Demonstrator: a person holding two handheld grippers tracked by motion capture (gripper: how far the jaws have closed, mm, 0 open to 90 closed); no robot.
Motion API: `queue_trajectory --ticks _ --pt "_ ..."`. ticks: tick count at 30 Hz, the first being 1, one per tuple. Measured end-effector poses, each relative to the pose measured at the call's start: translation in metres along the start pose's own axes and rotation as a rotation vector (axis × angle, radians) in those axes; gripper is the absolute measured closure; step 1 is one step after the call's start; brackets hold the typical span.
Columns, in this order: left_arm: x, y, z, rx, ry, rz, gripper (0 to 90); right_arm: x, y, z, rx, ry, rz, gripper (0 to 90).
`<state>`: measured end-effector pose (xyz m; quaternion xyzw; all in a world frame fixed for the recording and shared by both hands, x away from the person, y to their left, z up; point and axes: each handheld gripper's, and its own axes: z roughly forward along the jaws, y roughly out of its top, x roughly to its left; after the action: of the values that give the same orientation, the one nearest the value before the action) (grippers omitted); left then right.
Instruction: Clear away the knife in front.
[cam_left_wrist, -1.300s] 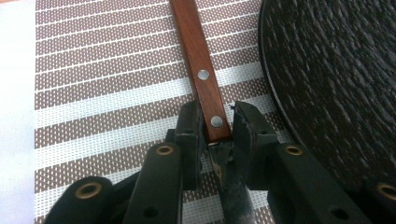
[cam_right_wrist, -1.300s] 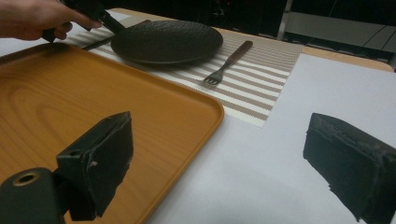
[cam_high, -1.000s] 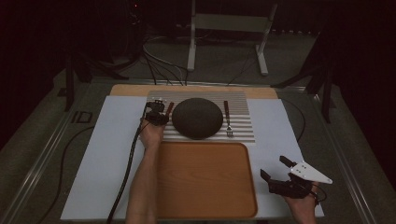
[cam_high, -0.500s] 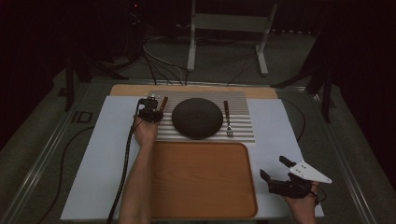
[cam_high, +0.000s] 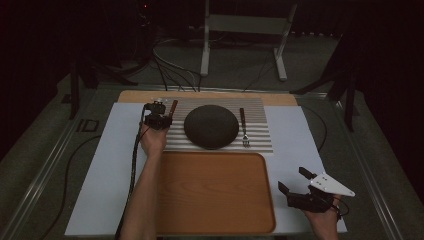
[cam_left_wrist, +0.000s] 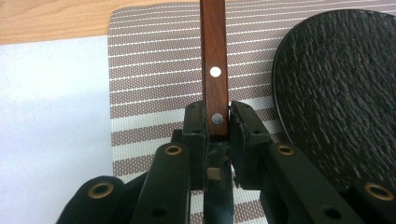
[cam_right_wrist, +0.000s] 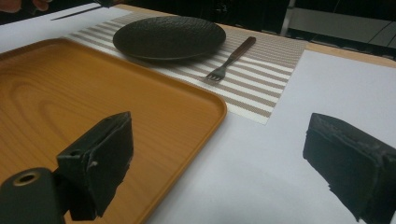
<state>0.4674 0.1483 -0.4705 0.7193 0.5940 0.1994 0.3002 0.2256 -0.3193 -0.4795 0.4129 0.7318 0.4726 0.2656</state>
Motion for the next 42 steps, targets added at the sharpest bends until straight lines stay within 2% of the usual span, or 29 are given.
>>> queue_trajectory --ticks 15,34,42 --pt "-0.011 0.001 -0.015 -0.007 0.019 0.046 78.3 0.001 0.000 0.001 0.003 0.003 -0.002 8.5" --pt "-0.022 -0.001 -0.031 -0.021 0.019 0.050 78.3 0.001 0.000 0.001 0.008 0.006 0.000 8.5" --pt "-0.028 -0.004 -0.038 -0.014 0.042 0.065 78.3 0.001 0.000 0.001 0.009 0.006 0.000 8.5"
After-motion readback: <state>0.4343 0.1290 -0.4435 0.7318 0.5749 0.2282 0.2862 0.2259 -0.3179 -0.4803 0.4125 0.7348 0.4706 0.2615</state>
